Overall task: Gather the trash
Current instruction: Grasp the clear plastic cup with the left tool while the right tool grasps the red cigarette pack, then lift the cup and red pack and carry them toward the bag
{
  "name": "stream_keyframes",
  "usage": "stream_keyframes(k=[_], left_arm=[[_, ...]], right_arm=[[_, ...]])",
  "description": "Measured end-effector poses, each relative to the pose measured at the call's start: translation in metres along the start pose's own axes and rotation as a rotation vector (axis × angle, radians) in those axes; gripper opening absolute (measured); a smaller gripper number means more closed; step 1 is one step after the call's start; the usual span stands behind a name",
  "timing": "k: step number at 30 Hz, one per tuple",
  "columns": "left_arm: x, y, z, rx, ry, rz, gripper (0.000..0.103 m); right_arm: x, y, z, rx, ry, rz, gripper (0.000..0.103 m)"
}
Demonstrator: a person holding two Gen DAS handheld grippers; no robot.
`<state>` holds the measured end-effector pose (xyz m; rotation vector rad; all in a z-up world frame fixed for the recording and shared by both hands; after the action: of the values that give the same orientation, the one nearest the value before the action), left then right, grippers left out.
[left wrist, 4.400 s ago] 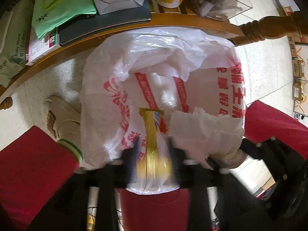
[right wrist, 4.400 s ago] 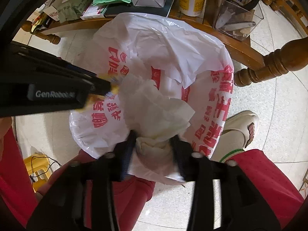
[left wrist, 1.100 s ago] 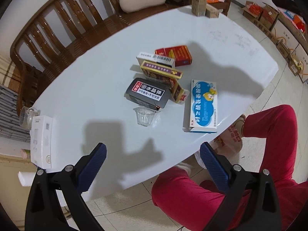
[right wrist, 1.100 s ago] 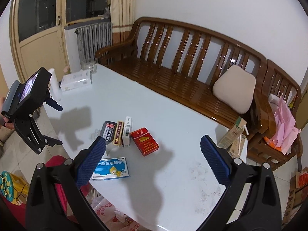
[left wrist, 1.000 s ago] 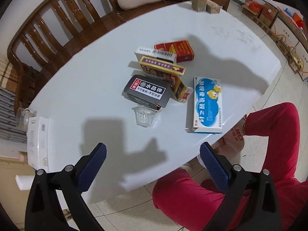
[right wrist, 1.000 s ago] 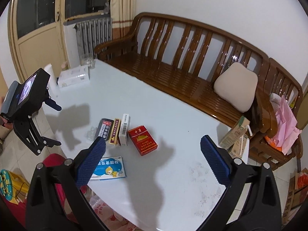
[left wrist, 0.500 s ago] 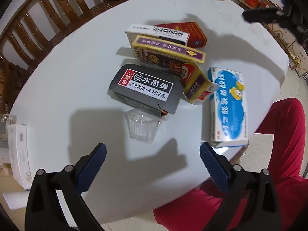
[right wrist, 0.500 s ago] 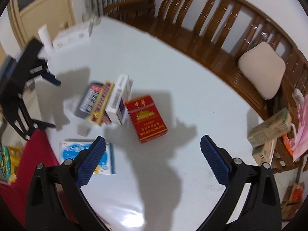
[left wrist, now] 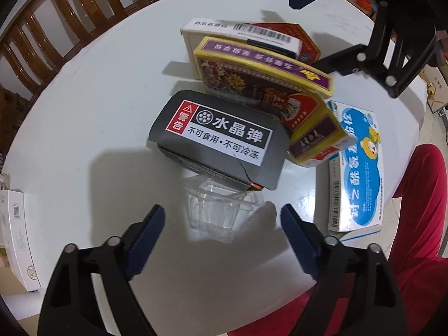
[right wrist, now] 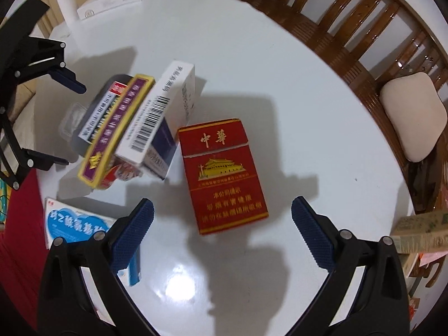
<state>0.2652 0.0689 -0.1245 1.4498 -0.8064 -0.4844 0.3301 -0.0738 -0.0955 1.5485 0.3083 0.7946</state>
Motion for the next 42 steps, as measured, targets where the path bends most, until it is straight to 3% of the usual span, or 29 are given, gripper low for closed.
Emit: stream_keyframes(k=[5,7,16,21,25,30,42], left_arm=[[0.004,-0.006,-0.007,-0.021,0.025,0.001,0.069],[0.005,-0.006,-0.010,-0.034,0.040,0.008,0.064],[0.009,-0.008,-0.017,-0.054,0.076,0.034,0.063],[0.010,-0.002,-0.003,-0.051,0.076,0.033,0.039],[0.004,0.001,-0.003,-0.074,0.139,0.036,0.039],[-0.008,0.004,-0.008,-0.049,0.218,0.050,0.038],[-0.038,0.026,-0.008,-0.042,0.313,0.075,0.038]], right_arm=[[0.004,-0.016,0.003,0.012,-0.019,-0.022,0.095],[0.005,-0.022,0.004,0.005,-0.024,-0.036,0.084],[0.008,-0.031,0.011,0.030,-0.091,-0.038,0.081],[0.007,-0.030,0.019,0.061,-0.143,-0.033,0.064],[0.007,-0.029,0.019,0.046,-0.172,-0.027,0.063],[-0.004,-0.021,0.012,-0.009,-0.198,-0.005,0.061],[-0.045,0.021,0.027,-0.100,-0.350,0.061,0.058]])
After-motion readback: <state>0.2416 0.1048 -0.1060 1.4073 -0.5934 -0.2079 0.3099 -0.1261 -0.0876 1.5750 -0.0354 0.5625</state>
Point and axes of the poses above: each gripper's, at about its wrist camera, not at the fingertips, and y roughly against the way its jaws point, z to its right, x to its top, the point moved 2 cm from there along -y, roughly the way its jaws point, and after that the axes turned 8 degrees about -y, right-handed, at the moved point
